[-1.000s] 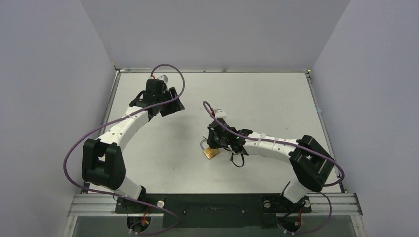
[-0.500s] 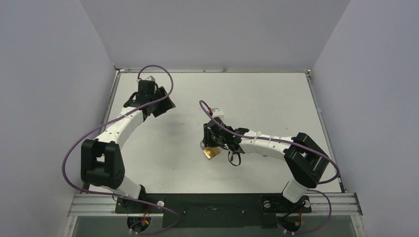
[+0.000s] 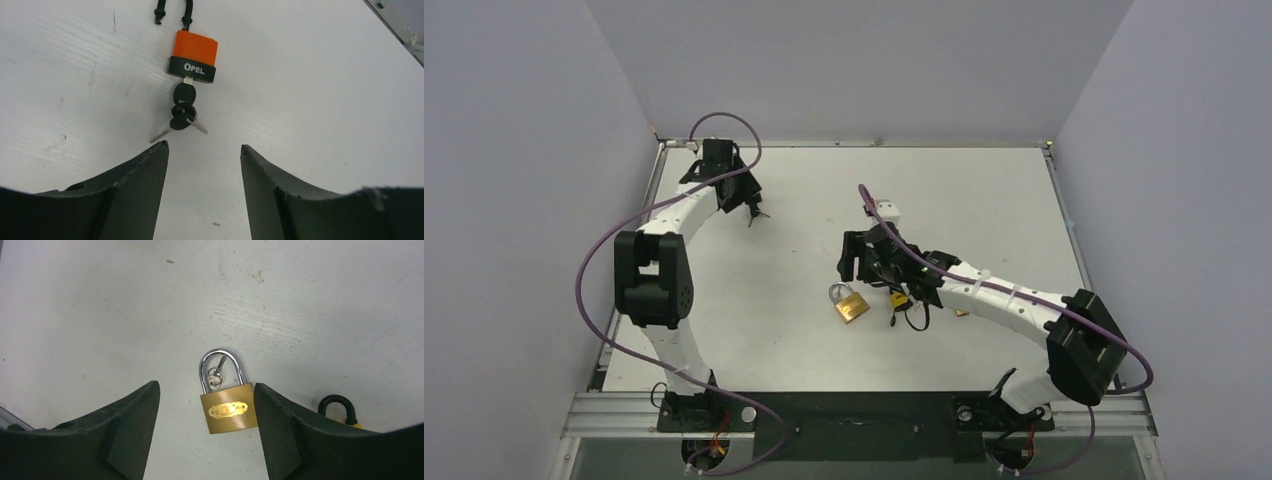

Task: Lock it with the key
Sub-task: Place the key at the center of the board, then pick up the lock from the center of the board.

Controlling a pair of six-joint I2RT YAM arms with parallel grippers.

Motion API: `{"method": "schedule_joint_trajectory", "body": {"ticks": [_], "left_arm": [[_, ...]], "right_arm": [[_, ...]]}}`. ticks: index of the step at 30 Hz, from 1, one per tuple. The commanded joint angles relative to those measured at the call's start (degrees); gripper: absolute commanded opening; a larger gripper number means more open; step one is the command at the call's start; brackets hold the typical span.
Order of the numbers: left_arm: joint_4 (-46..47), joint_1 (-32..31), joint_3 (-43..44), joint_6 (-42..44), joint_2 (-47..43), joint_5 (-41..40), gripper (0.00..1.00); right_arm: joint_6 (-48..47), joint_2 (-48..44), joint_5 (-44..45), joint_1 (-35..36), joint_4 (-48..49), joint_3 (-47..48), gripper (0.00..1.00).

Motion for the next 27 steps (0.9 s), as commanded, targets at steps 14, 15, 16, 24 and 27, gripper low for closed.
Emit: {"method": "schedule_joint_trajectory", "body": {"ticks": [14,15,16,24,27], "left_arm": [[-12.51,0.83,31.94,6.19,25.35,-5.05,0.59],[-13.42,0.82,33.62,6.40,26.02,-4.94,0.60],[-14.66,0.85,34.61,6.81,27.67,-4.57,0.61],[-20.59,1.22,45.15,6.98,34.93,-3.10,0.64],[-22.61,1.19,47.20,6.49,36.56,-4.04,0.64]], "right_arm": [[-3.26,-5.59,-6.38,-8.86,-3.03,4.19,0.68],[-3.52,-5.52,-6.64,-9.16,-3.17,4.43,0.68],[-3.70,-5.51,-7.10,-9.30,-3.15,4.55,0.68],[-4.74,-5.03,-8.82,-10.29,-2.58,5.29,0.69],[-4.87,-4.98,-9.41,-10.89,-2.34,5.29,0.69]]}}
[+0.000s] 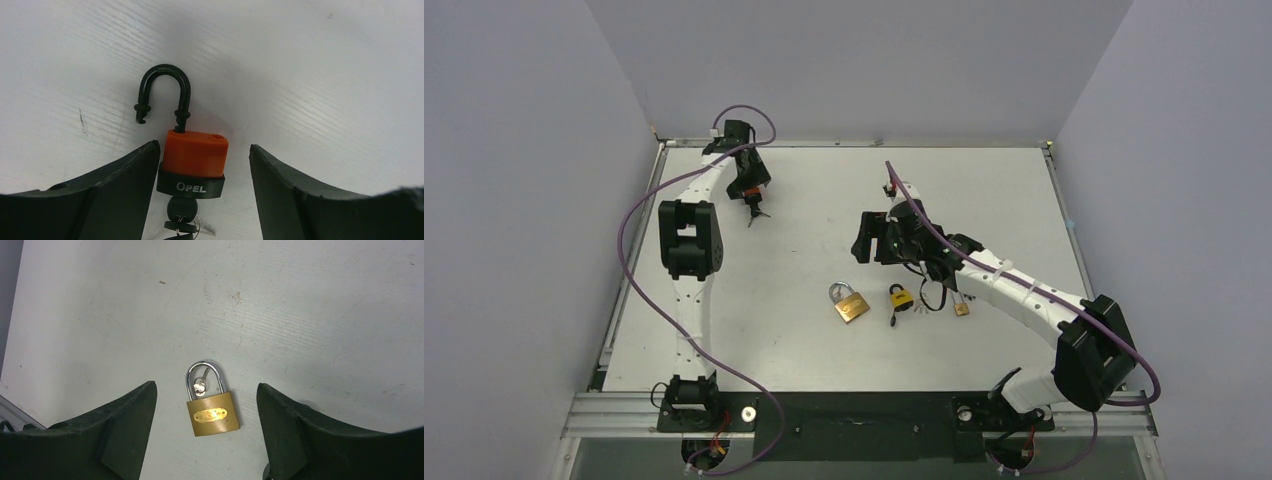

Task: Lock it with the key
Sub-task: Pick up the lock from the center of the board.

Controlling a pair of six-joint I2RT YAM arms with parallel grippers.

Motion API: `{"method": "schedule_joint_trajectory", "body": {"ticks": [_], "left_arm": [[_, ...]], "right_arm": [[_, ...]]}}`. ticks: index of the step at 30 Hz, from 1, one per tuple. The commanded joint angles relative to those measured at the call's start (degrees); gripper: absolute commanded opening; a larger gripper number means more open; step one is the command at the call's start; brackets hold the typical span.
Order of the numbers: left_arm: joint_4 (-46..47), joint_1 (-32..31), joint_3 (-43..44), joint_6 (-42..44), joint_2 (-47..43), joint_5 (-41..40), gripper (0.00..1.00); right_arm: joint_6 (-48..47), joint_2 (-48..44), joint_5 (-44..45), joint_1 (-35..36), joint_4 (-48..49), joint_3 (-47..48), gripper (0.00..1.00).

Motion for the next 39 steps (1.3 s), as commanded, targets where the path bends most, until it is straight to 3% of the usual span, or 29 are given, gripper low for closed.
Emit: {"method": "schedule_joint_trajectory", "body": {"ticks": [1,10,16,19,25,31,39], "left_arm": [[-4.64,0.59,5.49,-0.21,2.29,-1.00,0.64],[-6.00,0.06,6.41,-1.28,3.77,-0.36,0.59],[-5.44,-0.67,4.19,-1.39,2.91,0.52,0.40],[-5.26,-0.94,2.30,-1.65,1.56,0.74,0.25],[2.19,-0.77,-11.26,-5.80,-8.32,5.73,0.00],[13.67,-0.79,-29.54,-14.20,-21.96,15.88,0.00],[23.31,-2.11,-44.80,-22.67,-40.59,23.69,0.00]], "right_arm": [[-0.96,-1.47,-1.43,-0.99,1.38,2.55,0.69],[0.33,-1.16,-3.73,-2.63,3.87,1.58,0.68],[2.47,-0.90,-6.56,-3.19,7.18,-0.03,0.68],[3.35,-0.75,-7.59,-3.17,8.81,-0.53,0.67],[4.18,-1.14,-7.87,-3.10,11.68,-1.50,0.67],[2.88,-1.25,-5.53,-1.58,14.03,-2.30,0.69],[1.90,-1.43,2.43,3.38,20.96,-3.46,0.70]]}}
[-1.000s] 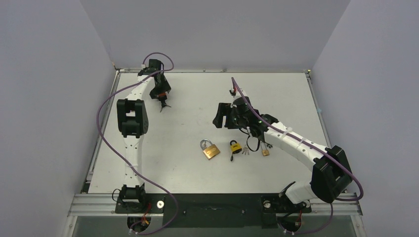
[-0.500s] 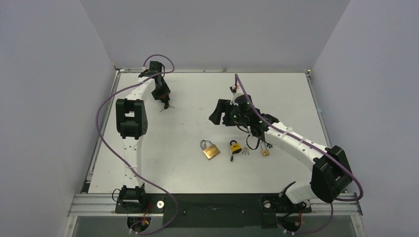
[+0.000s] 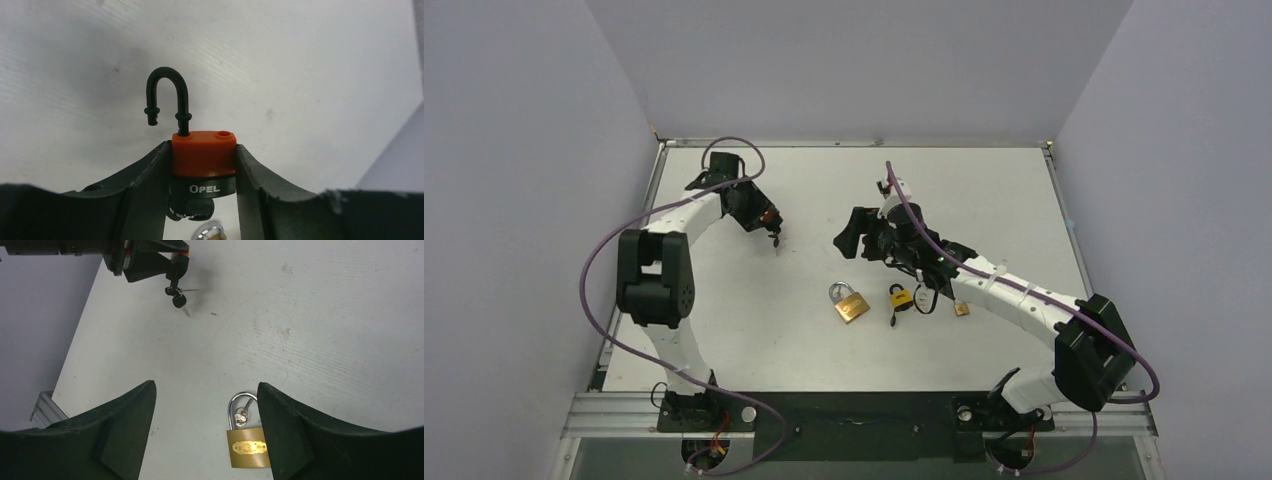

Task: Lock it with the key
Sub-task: Pick up the lock from the center of the board.

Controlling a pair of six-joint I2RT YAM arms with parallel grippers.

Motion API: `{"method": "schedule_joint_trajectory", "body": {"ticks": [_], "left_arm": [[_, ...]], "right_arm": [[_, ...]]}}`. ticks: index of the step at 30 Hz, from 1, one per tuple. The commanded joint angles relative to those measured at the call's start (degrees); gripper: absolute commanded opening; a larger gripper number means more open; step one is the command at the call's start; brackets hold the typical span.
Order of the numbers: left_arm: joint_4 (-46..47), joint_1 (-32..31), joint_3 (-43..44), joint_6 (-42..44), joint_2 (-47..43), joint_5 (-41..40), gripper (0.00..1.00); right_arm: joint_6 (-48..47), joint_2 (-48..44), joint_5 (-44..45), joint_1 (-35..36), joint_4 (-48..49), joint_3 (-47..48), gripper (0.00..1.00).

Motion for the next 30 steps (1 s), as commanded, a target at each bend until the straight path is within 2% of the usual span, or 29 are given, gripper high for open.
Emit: {"method": "schedule_joint_trajectory", "body": {"ticks": [1,8,16,24,30], "left_arm": [[10.53,-1.41,-3.96,-6.88,-13.35,6.56,0.00],[10.73,-7.58,-8.50,-14.43,-25.52,6.67,0.00],[8.78,-17.10,-6.79,-22.30,-34.02,3.32,0.00],[8.29,-23.01,-5.05,-26.86,-36.19,-0.05,0.00],[8.88,-26.23,-3.39,-28.48,-36.44,-1.46,0.00]], "right_arm": [[-0.63,-1.12,6.66,2.32,9.30,-0.81,0.70],[-0.60,-0.27,12.01,5.84,14.77,0.75,0.66],[-2.94,-4.97,17.83,8.04,18.39,0.40,0.64],[-4.88,-11.45,23.50,10.12,20.29,-2.13,0.64],[-5.93,-11.80,25.70,10.97,17.59,-0.27,0.64]]}}
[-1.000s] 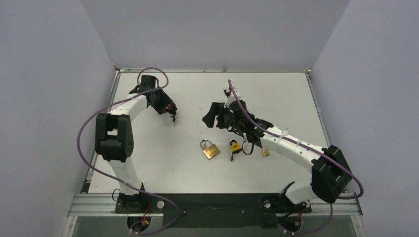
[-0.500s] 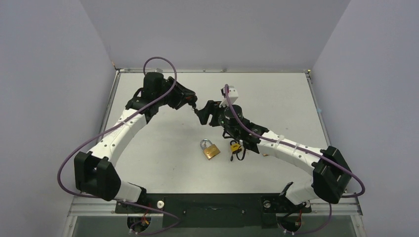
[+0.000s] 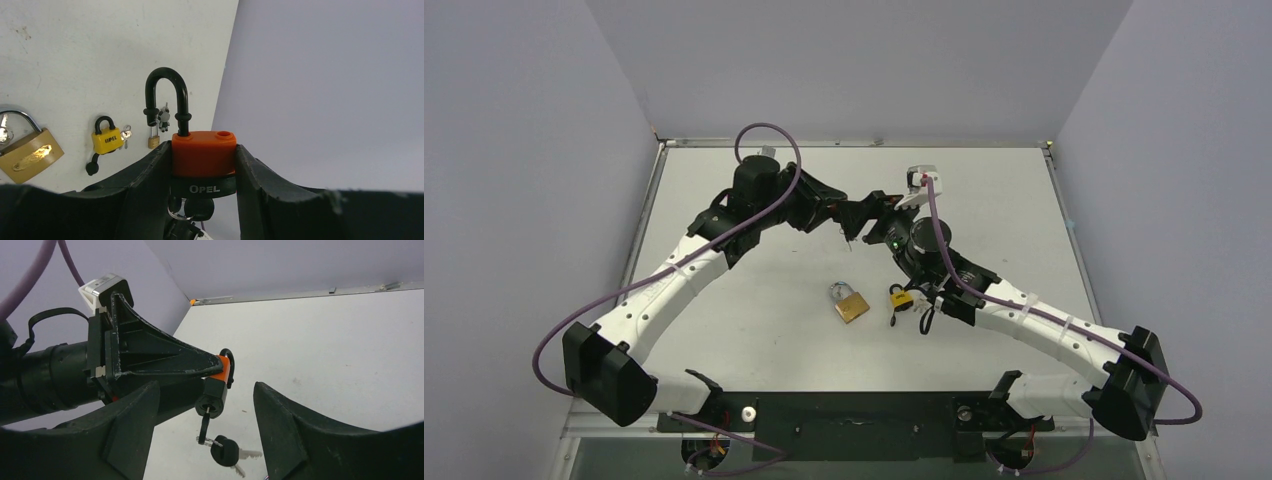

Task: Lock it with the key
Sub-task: Pick up the lock from the center of the board.

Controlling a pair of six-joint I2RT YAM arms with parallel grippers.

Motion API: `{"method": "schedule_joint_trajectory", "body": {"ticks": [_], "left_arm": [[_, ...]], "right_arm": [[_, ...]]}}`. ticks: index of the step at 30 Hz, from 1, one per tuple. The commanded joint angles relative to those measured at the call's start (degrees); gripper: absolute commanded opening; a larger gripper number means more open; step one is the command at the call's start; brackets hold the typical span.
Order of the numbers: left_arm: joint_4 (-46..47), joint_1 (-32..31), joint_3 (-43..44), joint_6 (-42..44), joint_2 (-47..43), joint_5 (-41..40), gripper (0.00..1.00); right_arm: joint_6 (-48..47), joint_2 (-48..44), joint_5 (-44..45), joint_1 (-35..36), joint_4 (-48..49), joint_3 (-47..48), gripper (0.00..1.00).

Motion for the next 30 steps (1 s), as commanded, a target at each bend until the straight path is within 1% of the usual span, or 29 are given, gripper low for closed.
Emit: {"method": "schedule_joint_trajectory", "body": {"ticks": [1,5,14,25,27,30], "left_arm": [[2.97,-2.02,5.37,-2.54,-2.68,-2.51,0.00],[2.77,-2.93,6.21,-3.27,-3.46,-4.06,0.00],[3.72,-4.38,6.52,-4.20,-3.84,-3.71,0.00],[4.57,-5.01,6.13,-4.66,-4.43,-3.22,0.00],[4.62,-5.13,5.94,-4.76,-4.56,-3.18,0.00],[5.08,-5.34,5.26,-5.24,-4.83,-2.72,0.00]], "right_arm": [[-1.48,-0.21,3.67,1.01,0.45,1.71,0.63],[-1.60,-0.39,5.71,1.73,-0.66,2.03,0.60],[-1.94,-0.17,8.09,2.45,0.69,1.73,0.52],[-2.07,2.64,8.65,2.93,2.02,3.57,0.46],[-2.13,2.97,8.92,2.94,2.30,3.77,0.44],[-1.91,3.56,9.37,2.90,2.74,4.18,0.37]]}}
